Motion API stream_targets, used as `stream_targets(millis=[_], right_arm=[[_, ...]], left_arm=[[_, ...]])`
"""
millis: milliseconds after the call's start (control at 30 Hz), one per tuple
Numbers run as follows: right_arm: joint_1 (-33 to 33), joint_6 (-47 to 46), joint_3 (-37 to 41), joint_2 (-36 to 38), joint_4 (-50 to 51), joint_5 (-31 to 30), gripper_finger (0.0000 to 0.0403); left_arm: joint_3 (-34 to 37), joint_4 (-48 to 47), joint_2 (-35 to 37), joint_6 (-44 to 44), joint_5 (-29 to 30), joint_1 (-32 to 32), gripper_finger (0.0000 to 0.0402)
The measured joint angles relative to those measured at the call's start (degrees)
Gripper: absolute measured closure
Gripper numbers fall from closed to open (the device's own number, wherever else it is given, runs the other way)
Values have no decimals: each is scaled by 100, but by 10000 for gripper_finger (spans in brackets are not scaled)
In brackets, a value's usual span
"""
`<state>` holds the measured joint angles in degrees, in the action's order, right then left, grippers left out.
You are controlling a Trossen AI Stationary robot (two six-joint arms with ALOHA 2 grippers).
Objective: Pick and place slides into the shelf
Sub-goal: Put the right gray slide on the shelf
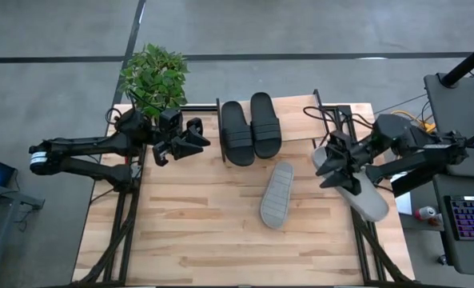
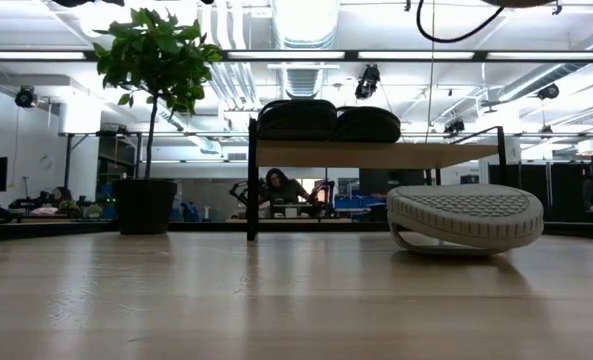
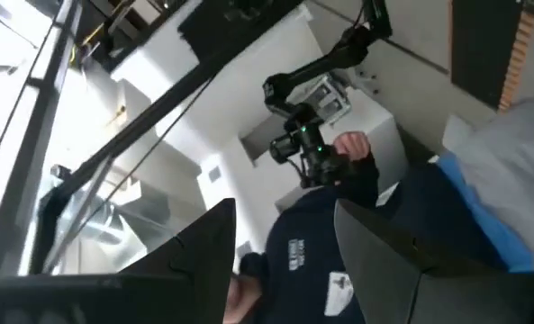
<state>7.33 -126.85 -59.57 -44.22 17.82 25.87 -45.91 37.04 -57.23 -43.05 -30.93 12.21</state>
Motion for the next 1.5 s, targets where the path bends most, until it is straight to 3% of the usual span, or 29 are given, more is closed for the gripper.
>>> stream_targets(millis=[300, 467, 767, 900, 967, 1033, 1100, 1267, 1400, 1500], right_arm=[[155, -906, -519, -446, 370, 560, 220], [151, -922, -940, -738, 1237, 1015, 220], [127, -771, -1353, -1120, 1458, 1236, 220], [223, -922, -1720, -1351, 1708, 2211, 221], [260, -575, -1891, -1414, 2146, 2063, 221], [142, 219, -2039, -1481, 1957, 1405, 221], [60, 322, -2144, -1563, 2011, 1124, 222], [556, -119, -2082, -1611, 2586, 2199, 225], [490, 234, -2107, -1498, 2019, 1128, 225], [568, -285, -1951, -1540, 2307, 1680, 225]], left_arm=[[11, -5, 0, -2, -32, -14, 259], [10, -4, -32, 129, -38, -87, 259], [42, -35, -120, 164, -48, -212, 259], [42, -21, -154, 168, -110, -221, 259], [42, -25, -162, 168, -140, -221, 259], [42, 1, -154, 162, -174, -221, 259], [42, -2, -156, 160, -182, -221, 259], [27, -2, -165, 160, -184, -221, 259], [-2, 2, -159, 153, -190, -221, 259], [14, 0, -151, 151, -198, -227, 259]])
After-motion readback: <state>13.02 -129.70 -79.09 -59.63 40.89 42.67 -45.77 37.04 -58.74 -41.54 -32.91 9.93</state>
